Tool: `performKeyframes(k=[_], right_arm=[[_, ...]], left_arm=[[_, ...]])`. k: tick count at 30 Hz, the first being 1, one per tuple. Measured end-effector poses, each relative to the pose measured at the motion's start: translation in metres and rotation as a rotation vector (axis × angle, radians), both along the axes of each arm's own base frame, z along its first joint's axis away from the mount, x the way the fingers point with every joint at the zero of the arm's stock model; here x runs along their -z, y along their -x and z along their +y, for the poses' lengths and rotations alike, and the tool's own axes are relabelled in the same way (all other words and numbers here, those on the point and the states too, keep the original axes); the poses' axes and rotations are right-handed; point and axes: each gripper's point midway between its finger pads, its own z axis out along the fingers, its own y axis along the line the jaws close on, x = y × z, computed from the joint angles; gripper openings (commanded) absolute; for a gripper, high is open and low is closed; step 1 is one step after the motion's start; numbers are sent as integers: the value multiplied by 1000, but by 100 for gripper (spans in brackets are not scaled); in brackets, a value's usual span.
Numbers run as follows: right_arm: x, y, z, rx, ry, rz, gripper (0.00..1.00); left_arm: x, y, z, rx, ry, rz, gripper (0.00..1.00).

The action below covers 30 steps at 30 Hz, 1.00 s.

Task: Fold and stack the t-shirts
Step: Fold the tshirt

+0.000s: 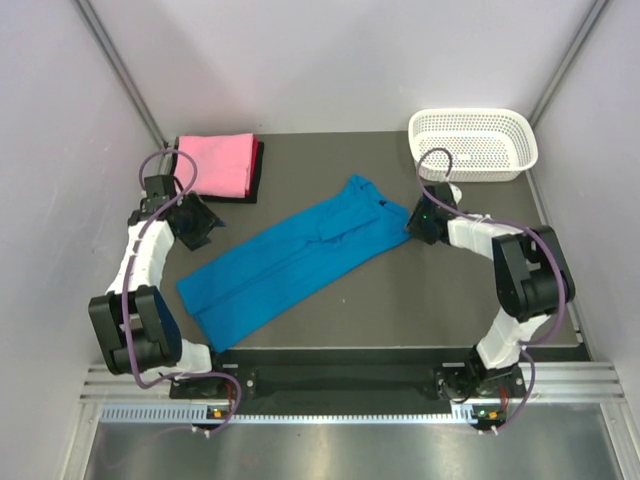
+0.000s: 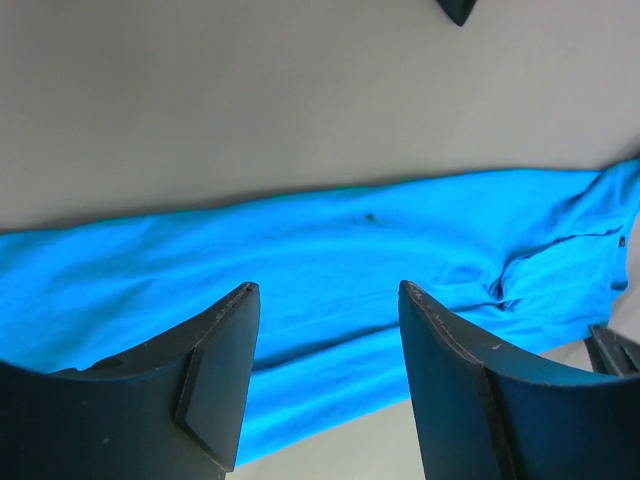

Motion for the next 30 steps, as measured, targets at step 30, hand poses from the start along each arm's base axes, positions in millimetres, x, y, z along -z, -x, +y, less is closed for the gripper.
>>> performKeyframes(k=[30], right_arm=[[-8,-237,39,-115,1,-197,20]], left_arm=[[29,-1,-70,239,-50,57,63]])
